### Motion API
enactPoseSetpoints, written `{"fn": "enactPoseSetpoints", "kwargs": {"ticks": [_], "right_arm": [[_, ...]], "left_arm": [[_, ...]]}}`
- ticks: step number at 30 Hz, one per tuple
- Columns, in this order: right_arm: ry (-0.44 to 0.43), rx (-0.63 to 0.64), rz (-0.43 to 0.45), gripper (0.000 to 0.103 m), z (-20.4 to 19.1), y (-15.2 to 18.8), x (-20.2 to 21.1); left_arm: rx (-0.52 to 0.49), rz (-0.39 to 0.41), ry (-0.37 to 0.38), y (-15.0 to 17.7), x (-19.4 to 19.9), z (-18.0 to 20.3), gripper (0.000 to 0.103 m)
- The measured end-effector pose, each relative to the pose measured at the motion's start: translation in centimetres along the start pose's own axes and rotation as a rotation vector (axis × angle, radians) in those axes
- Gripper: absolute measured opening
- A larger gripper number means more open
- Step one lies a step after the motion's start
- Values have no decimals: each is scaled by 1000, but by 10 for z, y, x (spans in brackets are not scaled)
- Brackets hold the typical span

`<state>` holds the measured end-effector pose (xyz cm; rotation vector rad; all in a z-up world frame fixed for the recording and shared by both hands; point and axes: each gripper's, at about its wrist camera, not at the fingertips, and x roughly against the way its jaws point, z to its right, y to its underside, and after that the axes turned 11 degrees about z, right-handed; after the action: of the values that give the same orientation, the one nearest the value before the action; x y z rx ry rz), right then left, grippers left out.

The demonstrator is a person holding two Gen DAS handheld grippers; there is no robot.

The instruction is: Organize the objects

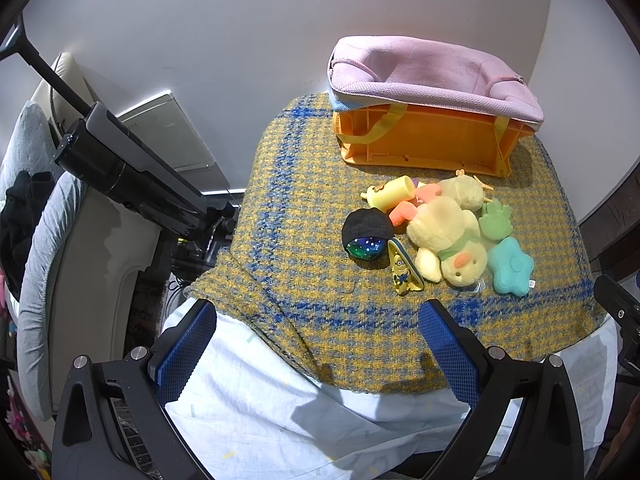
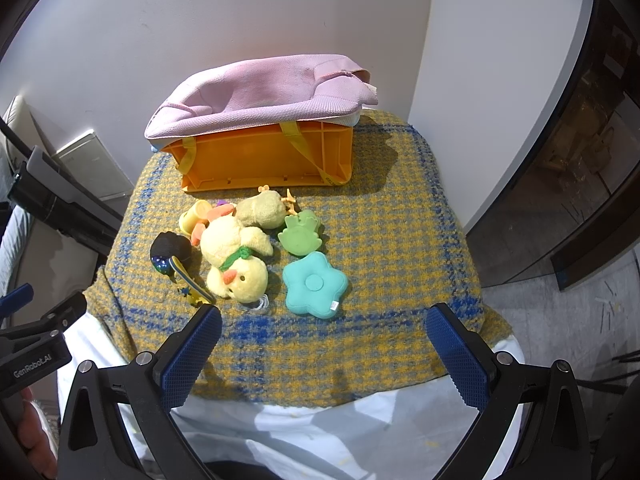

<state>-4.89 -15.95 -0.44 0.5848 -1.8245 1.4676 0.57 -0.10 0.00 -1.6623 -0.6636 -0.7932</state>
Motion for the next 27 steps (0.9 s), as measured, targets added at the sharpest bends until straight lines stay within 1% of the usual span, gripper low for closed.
{"fn": "enactPoseSetpoints", "kwargs": {"ticks": [23,24,25,27], "right_arm": [[16,-24,4,102,0,1,0],[45,-60,10,102,0,0,-1],[45,-62,11,102,0,1,-1],[51,-67,9,102,1,0,-3]], "left_arm": [[-34,11,27,1,-1,5,103],[-68,19,53,0,-2,4,103],[-101,28,78,0,-2,4,103],[-106,33,77,-1,-4,6,103]]}}
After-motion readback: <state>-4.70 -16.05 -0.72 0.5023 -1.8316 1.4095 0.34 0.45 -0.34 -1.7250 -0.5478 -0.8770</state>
